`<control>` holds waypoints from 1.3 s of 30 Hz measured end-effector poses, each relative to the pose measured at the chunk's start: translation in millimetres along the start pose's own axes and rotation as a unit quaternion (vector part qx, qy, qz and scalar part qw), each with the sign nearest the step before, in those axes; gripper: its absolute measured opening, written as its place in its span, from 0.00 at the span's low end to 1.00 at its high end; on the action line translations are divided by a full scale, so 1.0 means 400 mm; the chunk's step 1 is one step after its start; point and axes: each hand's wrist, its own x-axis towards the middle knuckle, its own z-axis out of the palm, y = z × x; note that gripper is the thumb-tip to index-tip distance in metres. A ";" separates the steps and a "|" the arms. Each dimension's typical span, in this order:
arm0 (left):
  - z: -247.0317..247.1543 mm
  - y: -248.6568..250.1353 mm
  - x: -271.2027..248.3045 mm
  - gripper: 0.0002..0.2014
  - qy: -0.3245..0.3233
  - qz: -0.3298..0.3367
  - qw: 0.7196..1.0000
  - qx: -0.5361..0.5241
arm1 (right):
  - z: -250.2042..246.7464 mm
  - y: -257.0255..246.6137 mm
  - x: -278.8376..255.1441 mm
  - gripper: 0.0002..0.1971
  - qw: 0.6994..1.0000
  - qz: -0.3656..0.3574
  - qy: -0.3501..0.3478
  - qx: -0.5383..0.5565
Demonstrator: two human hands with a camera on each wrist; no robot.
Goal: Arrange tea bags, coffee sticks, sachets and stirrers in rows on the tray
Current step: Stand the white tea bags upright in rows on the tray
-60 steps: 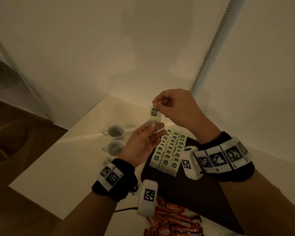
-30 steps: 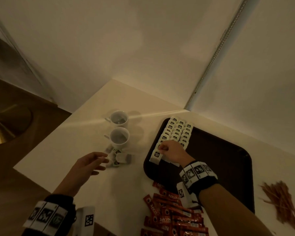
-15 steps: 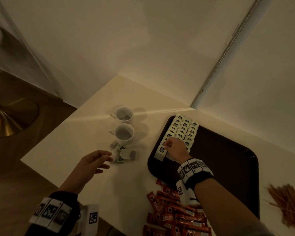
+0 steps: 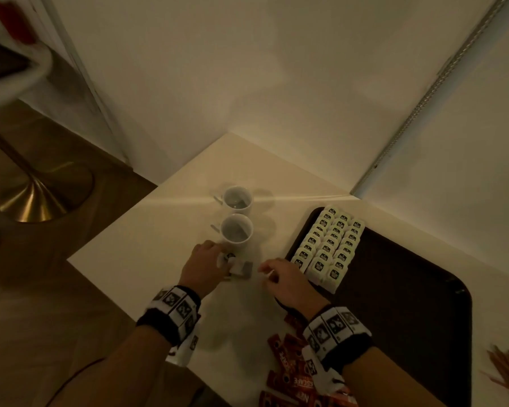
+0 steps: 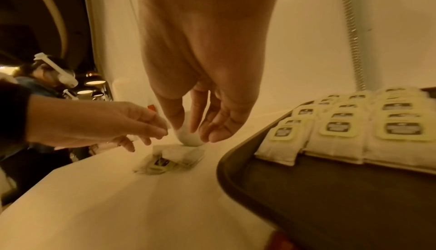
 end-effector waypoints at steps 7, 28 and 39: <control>0.045 -0.024 0.037 0.11 0.009 -0.124 0.992 -0.027 | 0.104 -0.041 0.101 0.19 0.993 0.004 -0.026 -0.114; -0.119 -0.042 -0.021 0.13 0.035 -0.187 0.847 -0.496 | 0.061 -0.049 0.099 0.01 0.999 0.005 -0.042 -0.015; -0.167 0.086 -0.021 0.14 -0.163 -0.242 0.551 -0.782 | -0.104 -0.135 0.040 0.07 0.974 -0.028 0.086 0.206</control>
